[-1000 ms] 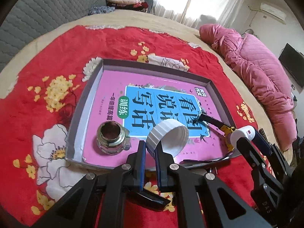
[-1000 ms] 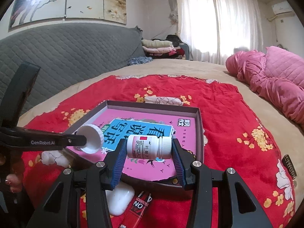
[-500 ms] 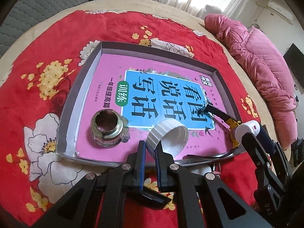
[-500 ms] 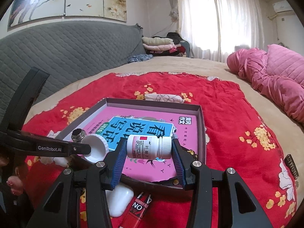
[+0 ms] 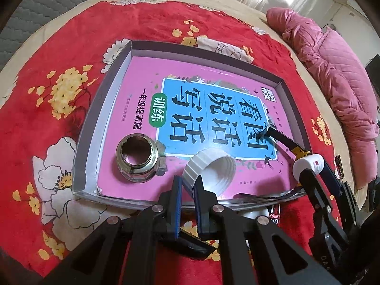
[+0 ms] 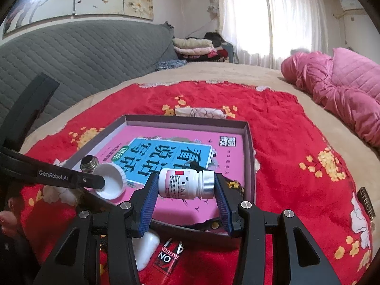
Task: Organize rigid objects
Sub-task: 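Lower the cap onto the workbook beside the jar while right tool lowers the pill bottle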
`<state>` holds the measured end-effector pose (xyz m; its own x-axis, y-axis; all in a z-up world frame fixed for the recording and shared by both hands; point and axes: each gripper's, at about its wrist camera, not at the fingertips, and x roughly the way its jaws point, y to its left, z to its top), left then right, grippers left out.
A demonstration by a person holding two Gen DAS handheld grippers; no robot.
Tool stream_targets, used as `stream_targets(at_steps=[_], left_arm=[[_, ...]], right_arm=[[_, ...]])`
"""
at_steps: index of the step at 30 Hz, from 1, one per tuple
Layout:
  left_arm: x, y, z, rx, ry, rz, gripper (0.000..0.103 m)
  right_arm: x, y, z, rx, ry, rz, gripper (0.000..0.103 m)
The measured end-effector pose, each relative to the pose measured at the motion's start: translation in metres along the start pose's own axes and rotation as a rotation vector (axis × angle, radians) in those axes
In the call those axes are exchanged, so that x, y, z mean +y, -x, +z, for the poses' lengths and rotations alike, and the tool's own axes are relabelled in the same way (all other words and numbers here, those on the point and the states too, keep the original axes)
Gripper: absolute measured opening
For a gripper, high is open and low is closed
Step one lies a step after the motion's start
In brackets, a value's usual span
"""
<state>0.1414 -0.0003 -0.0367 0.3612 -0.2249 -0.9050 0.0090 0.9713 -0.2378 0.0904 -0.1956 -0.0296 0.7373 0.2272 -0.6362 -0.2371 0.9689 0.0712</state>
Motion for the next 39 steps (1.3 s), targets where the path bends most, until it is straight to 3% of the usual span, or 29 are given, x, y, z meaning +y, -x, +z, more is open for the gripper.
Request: stream_targets(at_steps=[16, 39], left_arm=[[0.004, -0.003, 0.003, 0.03, 0.016, 0.022, 0.011], [0.008, 0.004, -0.002, 0.012, 0.023, 0.013, 0.011]], right_arm=[[0.001, -0.017, -0.002, 0.05, 0.026, 0.002, 0.048], [0.003, -0.041, -0.001, 0.125, 0.058, 0.004, 0.048]])
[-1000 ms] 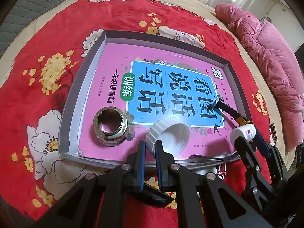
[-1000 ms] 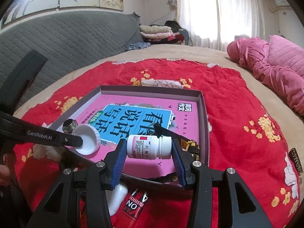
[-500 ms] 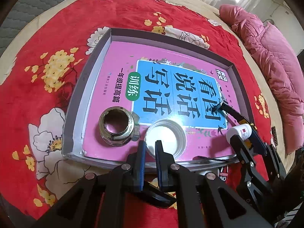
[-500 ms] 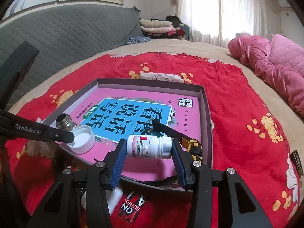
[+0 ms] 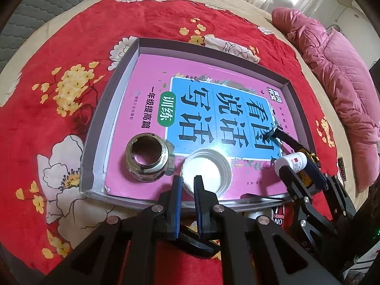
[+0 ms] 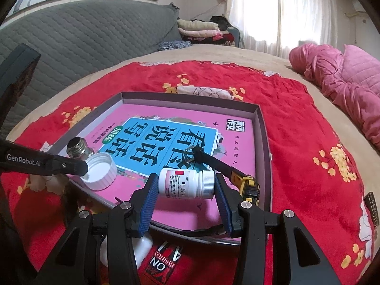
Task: Organize rigid objects
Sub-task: 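Lower the cap onto the workbook beside the jar while right tool lowers the pill bottle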
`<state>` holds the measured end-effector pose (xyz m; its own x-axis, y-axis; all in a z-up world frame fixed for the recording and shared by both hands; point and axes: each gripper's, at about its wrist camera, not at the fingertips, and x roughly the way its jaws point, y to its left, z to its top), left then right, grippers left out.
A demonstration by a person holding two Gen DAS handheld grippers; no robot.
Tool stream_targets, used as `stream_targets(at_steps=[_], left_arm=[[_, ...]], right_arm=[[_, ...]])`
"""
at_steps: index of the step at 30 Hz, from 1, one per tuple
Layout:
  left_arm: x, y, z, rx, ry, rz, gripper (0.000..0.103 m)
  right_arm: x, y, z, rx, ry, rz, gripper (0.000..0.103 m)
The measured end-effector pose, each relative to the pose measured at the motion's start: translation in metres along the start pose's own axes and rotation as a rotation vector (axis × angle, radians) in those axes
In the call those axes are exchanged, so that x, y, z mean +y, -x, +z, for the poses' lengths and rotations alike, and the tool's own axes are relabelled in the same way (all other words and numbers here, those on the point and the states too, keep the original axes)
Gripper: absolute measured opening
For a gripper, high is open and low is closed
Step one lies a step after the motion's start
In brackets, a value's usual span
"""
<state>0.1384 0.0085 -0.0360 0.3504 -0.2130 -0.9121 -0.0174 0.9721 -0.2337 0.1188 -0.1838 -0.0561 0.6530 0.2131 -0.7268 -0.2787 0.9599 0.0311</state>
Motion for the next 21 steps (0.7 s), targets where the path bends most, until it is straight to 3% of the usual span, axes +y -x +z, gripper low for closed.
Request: stream_targets(at_steps=[21], left_arm=[[0.0025, 0.0034, -0.0001, -0.005, 0.001, -0.014, 0.011]], right_arm=[[0.0013, -0.0043, -0.002, 0.034, 0.01, 0.003, 0.048]])
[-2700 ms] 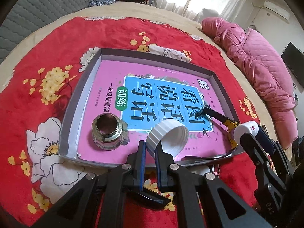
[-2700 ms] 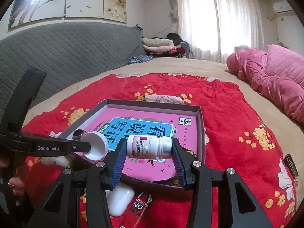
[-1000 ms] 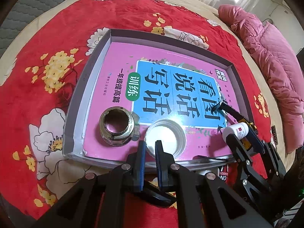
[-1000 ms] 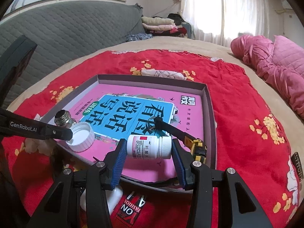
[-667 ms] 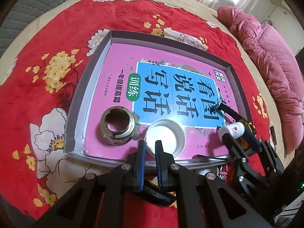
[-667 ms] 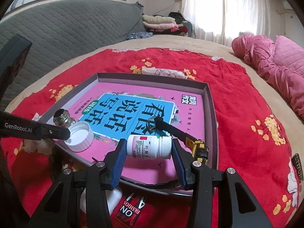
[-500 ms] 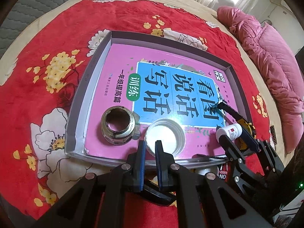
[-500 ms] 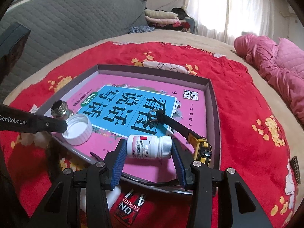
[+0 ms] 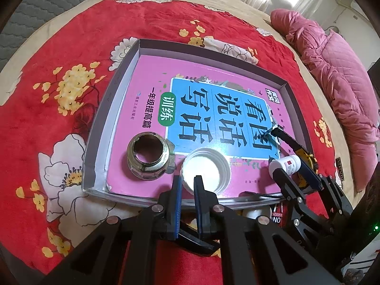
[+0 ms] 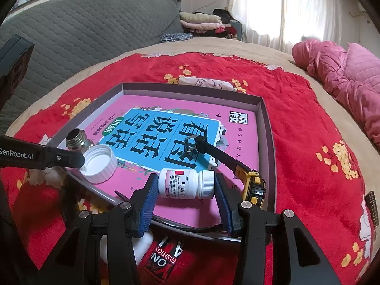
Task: Organize rigid objects
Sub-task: 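Lower the cap onto the workbook beside the jar while right tool lowers the pill bottle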
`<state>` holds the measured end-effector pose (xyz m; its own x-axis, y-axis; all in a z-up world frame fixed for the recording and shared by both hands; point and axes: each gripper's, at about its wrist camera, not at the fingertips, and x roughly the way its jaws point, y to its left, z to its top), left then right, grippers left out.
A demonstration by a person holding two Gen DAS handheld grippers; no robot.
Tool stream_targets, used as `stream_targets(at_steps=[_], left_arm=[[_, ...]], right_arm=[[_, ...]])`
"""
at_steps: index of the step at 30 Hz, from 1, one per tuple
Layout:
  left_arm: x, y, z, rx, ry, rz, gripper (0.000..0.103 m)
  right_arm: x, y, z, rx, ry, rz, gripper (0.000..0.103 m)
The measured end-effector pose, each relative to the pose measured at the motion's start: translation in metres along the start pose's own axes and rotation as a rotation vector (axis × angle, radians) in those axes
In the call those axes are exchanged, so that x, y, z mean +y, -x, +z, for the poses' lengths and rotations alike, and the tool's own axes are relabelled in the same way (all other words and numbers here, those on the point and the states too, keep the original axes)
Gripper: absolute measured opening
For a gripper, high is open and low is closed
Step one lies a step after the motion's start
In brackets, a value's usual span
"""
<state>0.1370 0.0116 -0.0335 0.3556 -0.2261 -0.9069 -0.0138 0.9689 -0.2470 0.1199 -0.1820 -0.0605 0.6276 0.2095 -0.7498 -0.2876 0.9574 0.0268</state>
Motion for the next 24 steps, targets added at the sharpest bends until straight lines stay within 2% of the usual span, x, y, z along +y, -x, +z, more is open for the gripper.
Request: stream_targets(at_steps=[13, 24], left_arm=[[-0.0005, 0.0001, 0.0, -0.001, -0.005, 0.004, 0.011], [-0.0028, 0.0018, -0.0021, -0.012, -0.033, 0.004, 0.011]], right_arm=[[0.0056, 0.0007, 0.0013, -0.006, -0.004, 0.014, 0.05], [-0.0015, 0.0058, 0.003, -0.034, -0.038, 0.053, 0.055]])
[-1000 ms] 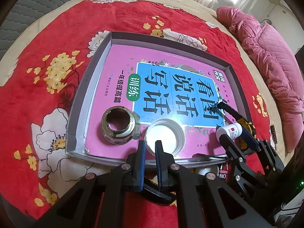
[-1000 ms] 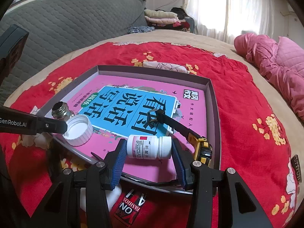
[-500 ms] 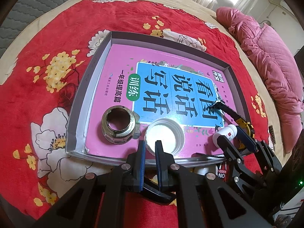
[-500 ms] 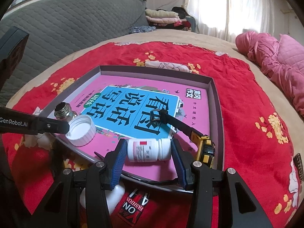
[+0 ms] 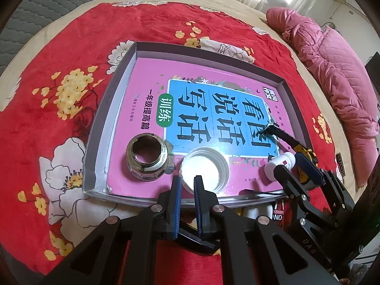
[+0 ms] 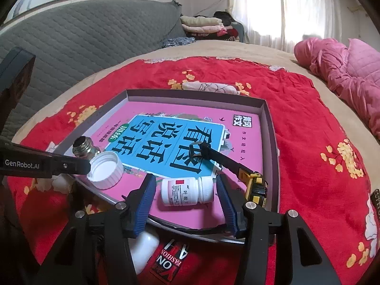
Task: Organize rigid objects
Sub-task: 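Lower the cap onto the workbook beside the jar while right tool lowers the pill bottle, then open left tool releasing the cap while right tool releases the pill bottle in the box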
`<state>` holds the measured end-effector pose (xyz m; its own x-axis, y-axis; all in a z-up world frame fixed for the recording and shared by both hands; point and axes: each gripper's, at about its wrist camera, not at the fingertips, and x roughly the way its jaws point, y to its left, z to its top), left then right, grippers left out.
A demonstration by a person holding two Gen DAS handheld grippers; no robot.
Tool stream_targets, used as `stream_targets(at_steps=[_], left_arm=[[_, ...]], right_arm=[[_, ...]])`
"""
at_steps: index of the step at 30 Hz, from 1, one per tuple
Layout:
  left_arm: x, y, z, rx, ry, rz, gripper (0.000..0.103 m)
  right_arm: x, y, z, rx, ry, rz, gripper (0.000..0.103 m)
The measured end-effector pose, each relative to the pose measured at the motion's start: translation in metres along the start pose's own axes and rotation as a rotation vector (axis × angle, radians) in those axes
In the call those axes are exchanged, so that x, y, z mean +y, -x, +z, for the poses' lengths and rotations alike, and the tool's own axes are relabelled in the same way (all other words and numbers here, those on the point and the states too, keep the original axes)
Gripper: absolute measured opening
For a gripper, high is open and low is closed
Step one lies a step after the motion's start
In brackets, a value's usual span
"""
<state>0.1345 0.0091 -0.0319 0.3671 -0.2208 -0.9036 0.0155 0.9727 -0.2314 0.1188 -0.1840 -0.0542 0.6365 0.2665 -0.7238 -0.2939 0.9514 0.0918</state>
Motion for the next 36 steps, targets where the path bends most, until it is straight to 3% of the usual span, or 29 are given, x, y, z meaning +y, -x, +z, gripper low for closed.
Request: stream_targets(at_steps=[15, 19, 25, 36], left_arm=[[-0.003, 0.002, -0.003, -0.018, -0.019, 0.004, 0.012], [-0.003, 0.004, -0.003, -0.024, -0.02, -0.012, 0.018], [-0.005, 0.008, -0.004, -0.039, -0.034, -0.014, 0.037], [-0.002, 0.014, -0.006, -0.051, -0.031, -0.006, 0.038]], right_arm=[[-0.001, 0.009, 0.003, -0.041, -0.014, 0.029, 0.059], [-0.002, 0.009, 0.003, -0.041, -0.013, 0.026, 0.06], [-0.002, 0.009, 0.003, -0.043, -0.013, 0.025, 0.06], [-0.002, 0.01, 0.002, -0.054, -0.008, 0.028, 0.061]])
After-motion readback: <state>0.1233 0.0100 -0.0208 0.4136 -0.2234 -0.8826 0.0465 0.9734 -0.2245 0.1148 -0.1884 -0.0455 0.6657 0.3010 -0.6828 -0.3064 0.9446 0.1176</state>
